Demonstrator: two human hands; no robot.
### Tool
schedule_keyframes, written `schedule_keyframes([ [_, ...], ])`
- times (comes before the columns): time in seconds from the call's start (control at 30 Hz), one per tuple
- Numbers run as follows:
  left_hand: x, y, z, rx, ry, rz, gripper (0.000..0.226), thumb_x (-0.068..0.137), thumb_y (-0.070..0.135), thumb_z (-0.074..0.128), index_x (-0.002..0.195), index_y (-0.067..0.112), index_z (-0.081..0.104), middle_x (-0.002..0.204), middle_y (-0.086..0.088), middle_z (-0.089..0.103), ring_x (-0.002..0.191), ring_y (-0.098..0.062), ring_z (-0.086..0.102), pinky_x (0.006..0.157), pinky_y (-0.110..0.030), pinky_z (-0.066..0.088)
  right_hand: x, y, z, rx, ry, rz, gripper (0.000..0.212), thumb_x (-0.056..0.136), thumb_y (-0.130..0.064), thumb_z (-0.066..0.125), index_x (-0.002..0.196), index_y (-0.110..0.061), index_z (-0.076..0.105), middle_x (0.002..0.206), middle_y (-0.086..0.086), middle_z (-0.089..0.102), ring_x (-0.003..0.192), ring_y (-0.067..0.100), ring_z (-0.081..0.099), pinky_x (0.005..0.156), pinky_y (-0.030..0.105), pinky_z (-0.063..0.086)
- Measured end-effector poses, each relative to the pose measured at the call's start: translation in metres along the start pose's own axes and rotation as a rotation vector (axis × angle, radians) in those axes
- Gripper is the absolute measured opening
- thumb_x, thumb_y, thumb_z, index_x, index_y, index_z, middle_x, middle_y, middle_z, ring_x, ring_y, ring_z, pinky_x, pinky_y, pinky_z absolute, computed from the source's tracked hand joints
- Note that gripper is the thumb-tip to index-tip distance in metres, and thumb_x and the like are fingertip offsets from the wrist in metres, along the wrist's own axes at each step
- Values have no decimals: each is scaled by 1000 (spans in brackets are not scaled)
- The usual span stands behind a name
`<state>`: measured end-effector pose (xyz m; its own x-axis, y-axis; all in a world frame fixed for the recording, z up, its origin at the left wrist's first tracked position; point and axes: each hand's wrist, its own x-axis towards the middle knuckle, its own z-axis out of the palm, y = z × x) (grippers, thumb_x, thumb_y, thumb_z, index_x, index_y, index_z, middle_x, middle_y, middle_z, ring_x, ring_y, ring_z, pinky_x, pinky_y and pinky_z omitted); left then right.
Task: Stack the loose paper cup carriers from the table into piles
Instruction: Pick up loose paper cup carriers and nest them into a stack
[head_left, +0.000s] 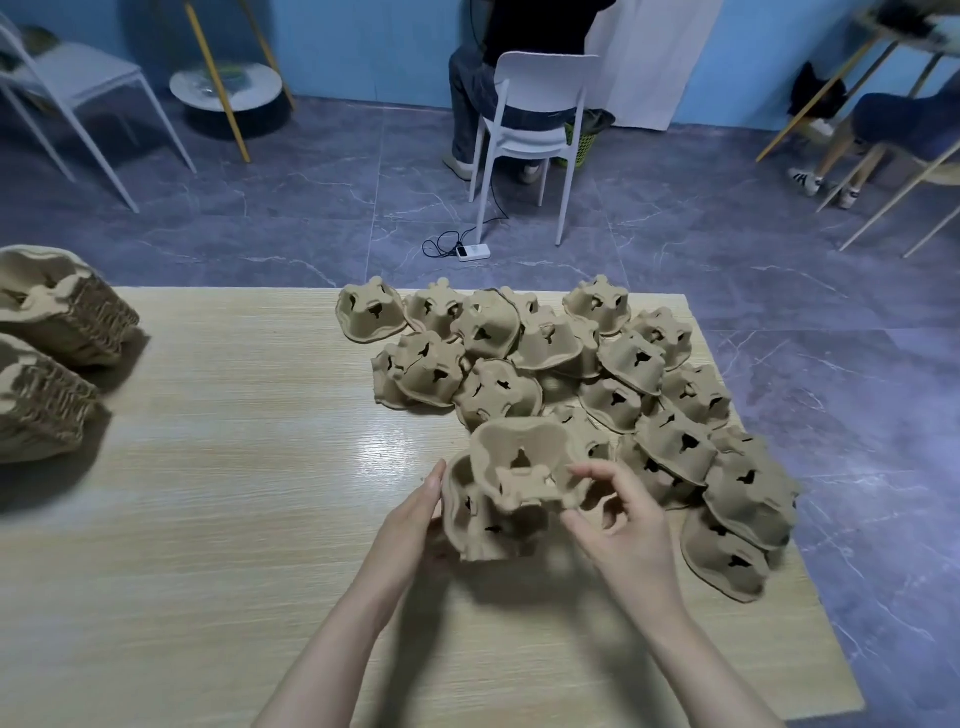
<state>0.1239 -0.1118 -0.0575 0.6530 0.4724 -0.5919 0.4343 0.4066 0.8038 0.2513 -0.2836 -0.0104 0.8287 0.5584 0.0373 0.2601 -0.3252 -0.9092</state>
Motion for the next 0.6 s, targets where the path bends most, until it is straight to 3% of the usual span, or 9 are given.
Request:
schedule_keyframes([
  [0.1,1,-3,-1,7,-15,13,63,75,90,34,127,61,52,146,20,48,138,-14,43,114,-52,35,-12,6,18,-39,-32,14,47,75,-1,75,105,-36,63,104,-21,64,99,4,59,83,16,43],
  [0.2,-1,0,1,8,-18,25,72,75,89,32,134,54,50,145,18,50,137,-15,44,114,-52,35,-19,15,26,-142,-94,-29,46,79,-9,73,113,-38,61,109,-21,62,108,4,57,91,19,43],
  [0.3,-2,4,3,7,-26,25,64,83,76,38,138,47,50,142,18,53,132,-7,50,111,-44,41,-22,22,24,-181,-151,-57,48,80,-13,64,122,-36,59,112,-19,57,109,7,55,91,17,42],
  [0.4,-6,6,4,18,-35,47,46,96,51,48,142,47,43,129,25,57,98,14,62,83,-24,53,-25,26,19,-201,-180,-30,55,75,-20,54,127,-39,57,119,-22,47,106,6,53,88,21,47],
  [0.53,-5,3,4,17,-25,53,55,94,40,60,144,46,39,135,25,53,99,15,58,73,-20,50,-23,36,16,-150,-134,102,46,82,-27,61,124,-45,53,113,-23,46,96,9,54,77,30,50],
  [0.6,-1,3,4,-21,-6,61,55,94,32,62,142,45,40,132,21,56,97,13,61,73,-15,51,-20,39,16,-105,-163,227,47,88,-28,67,123,-51,46,114,-24,48,94,7,57,81,30,50],
])
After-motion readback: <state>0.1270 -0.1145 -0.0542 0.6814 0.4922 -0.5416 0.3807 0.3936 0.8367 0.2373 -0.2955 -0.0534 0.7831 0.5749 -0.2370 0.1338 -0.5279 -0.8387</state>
